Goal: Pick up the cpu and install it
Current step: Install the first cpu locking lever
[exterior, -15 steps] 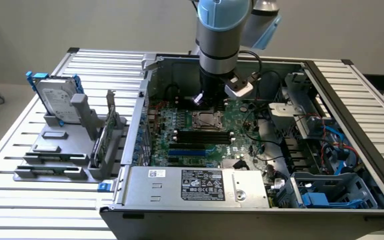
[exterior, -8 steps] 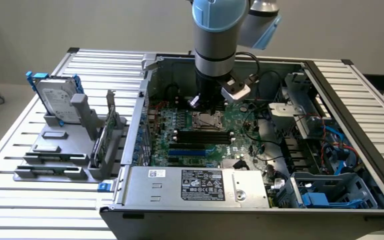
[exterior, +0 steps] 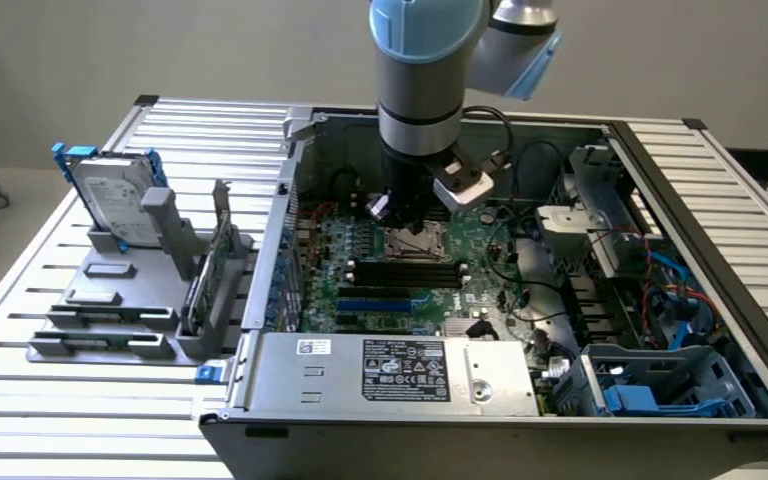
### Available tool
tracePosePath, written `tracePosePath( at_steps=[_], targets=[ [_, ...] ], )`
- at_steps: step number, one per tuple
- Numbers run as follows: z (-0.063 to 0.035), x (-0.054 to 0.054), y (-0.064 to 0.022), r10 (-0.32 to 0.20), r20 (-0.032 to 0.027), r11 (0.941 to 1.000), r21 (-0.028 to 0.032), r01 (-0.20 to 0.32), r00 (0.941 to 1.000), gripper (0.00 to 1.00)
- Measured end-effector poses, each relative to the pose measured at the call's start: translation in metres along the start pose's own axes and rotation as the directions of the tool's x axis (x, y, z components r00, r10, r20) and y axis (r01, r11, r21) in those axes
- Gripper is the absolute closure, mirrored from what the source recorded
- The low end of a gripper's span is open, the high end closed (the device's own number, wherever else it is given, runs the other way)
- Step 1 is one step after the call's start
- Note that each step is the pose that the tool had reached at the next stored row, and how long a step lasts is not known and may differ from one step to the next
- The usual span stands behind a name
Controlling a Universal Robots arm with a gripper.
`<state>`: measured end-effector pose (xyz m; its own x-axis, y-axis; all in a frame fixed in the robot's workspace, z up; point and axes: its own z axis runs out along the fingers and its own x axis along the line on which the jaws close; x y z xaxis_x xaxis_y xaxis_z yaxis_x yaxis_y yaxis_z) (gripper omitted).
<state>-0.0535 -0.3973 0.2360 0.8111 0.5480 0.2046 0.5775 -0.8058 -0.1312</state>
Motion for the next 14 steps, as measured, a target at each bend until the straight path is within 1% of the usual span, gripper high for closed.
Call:
tracePosePath(
  at_steps=[8, 14],
  targets=[
    [-0.015, -0.009, 0.0047, 0.001, 0.0002, 1.0, -0.0001, -0.001, 1.0, 0.89],
    [-0.0179, -0.018, 0.0043, 0.001, 0.001, 1.0, -0.0012, -0.001, 1.0, 0.89]
  ],
)
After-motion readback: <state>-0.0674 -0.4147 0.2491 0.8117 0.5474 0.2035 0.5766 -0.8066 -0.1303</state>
